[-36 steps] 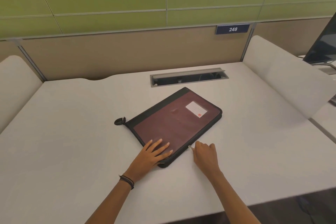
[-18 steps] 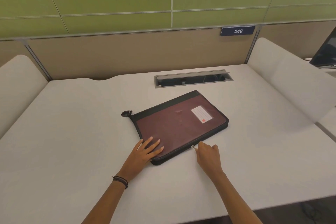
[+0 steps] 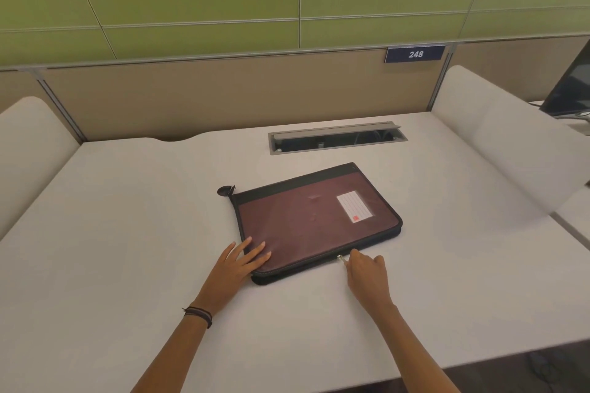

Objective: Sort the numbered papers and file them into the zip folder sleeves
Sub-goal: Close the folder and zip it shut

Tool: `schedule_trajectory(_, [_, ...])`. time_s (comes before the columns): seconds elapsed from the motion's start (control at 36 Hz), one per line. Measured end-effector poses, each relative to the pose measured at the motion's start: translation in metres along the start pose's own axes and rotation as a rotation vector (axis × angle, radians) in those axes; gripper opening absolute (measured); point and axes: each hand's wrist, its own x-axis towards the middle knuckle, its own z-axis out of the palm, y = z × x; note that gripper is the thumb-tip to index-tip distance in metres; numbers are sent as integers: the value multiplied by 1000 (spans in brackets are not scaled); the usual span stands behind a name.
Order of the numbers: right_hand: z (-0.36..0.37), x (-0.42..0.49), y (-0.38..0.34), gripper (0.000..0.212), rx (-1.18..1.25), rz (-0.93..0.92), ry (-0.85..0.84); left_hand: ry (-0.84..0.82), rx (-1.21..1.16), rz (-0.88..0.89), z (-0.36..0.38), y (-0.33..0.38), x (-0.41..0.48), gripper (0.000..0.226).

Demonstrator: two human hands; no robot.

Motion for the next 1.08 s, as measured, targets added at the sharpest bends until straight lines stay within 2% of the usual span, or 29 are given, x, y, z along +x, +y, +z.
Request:
schedule_trajectory(0.17, [5, -2, 10, 62, -22, 19, 7, 11, 14, -9, -2, -11, -3, 94])
schedule_trajectory(0.39, [1, -6, 15, 64, -15, 21, 11, -3, 23, -48, -3, -25, -6, 97])
schedule_trajectory(0.5, [0, -11, 23, 49, -6, 33, 43, -20, 26, -71, 1, -35, -7, 103])
schedule_trajectory(0.61, [-1, -15, 38, 59, -6, 70, 31, -45, -4, -103, 3, -47, -10, 102])
schedule_trajectory(0.67, [-4, -18, 46, 55, -8, 102, 3, -56, -43, -131, 4, -54, -12, 99])
schedule_trajectory(0.72, [-7, -21, 53, 42, 11, 158, -54, -44, -117, -164, 6, -58, -13, 93])
schedule_trajectory(0.78, [-7, -24, 59, 29, 34, 211, -99, 6, -215, -207, 14, -63, -15, 77])
schedule_trajectory(0.86, [-7, -26, 61, 26, 68, 248, -89, 49, -327, -288, 23, -71, -17, 49])
schedule_trajectory(0.97, [-12, -26, 60, 22, 109, 265, -129, 39, -477, -398, 15, -73, -6, 50])
schedule_trajectory(1.08, [-16, -26, 61, 21, 141, 259, -148, 14, -583, -377, -9, -60, 14, 58])
